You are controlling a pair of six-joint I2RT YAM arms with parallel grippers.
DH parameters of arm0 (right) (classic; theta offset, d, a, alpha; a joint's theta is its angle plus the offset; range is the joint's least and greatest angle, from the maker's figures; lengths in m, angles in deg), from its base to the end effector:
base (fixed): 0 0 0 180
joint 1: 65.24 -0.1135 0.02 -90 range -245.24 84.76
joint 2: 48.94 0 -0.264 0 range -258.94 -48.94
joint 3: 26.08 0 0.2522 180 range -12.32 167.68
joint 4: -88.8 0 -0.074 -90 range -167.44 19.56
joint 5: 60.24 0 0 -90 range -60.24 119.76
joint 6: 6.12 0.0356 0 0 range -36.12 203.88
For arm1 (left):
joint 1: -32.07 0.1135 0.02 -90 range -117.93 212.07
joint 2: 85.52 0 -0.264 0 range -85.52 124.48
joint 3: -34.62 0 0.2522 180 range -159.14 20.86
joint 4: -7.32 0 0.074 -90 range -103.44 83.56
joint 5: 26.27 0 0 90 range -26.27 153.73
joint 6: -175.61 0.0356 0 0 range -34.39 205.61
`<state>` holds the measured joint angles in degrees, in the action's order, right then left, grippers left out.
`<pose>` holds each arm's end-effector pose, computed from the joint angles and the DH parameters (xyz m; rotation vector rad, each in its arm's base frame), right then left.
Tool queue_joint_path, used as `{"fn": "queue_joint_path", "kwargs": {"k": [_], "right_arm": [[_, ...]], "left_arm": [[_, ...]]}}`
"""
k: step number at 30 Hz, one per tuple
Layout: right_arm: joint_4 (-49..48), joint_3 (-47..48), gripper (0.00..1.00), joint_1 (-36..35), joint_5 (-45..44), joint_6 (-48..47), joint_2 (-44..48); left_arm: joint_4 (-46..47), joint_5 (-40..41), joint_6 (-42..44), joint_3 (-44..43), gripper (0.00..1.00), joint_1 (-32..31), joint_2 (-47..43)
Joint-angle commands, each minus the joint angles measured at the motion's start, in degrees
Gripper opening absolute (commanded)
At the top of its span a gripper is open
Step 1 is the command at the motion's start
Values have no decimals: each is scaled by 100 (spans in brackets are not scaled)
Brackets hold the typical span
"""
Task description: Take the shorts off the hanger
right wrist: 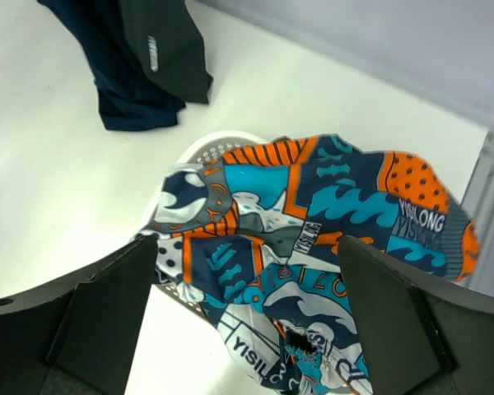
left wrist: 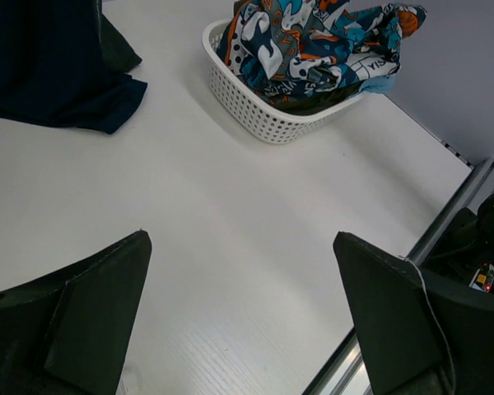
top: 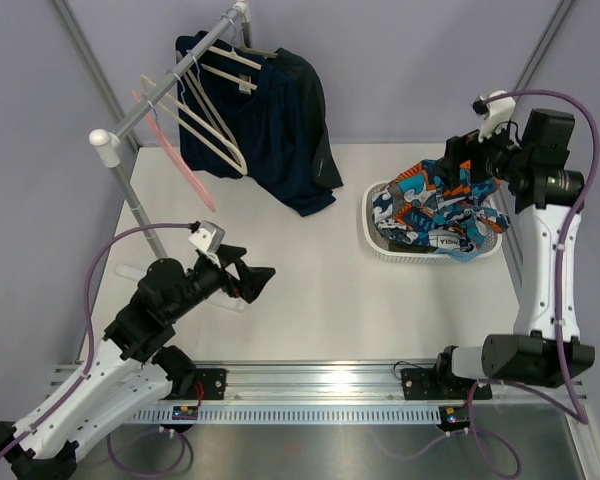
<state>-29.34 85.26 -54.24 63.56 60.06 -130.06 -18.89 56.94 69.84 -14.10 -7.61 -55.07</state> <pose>0.2839 -0.0350 0.4469 -0.5610 1.9515 0.2459 0.1052 -0.0928 0.3112 0.4575 1.7180 -0.8120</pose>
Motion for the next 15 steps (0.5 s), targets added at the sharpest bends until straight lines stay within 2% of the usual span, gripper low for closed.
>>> {"fn": "queue_joint_path", "kwargs": {"k": [1,5,7,11,15], "right_arm": [[-194,-520,99,-81,-339,32,509],[-459,-740,100,-125,-1093,816,800],[-476,-837,99,-125,-1261,852,931],[-1099,-1223,99,-125,-1727,922,1326],[-1592,-1688,99,-125,-1640,772,1791]], "left_arm": [[112,467,-312,-380,99,-13,-48],[-223,652,-374,-520,99,-13,-250],[-284,652,-374,-503,99,-13,-391],[-460,801,-401,-407,99,-13,-794],[-741,881,-374,-354,99,-13,-1093]]}}
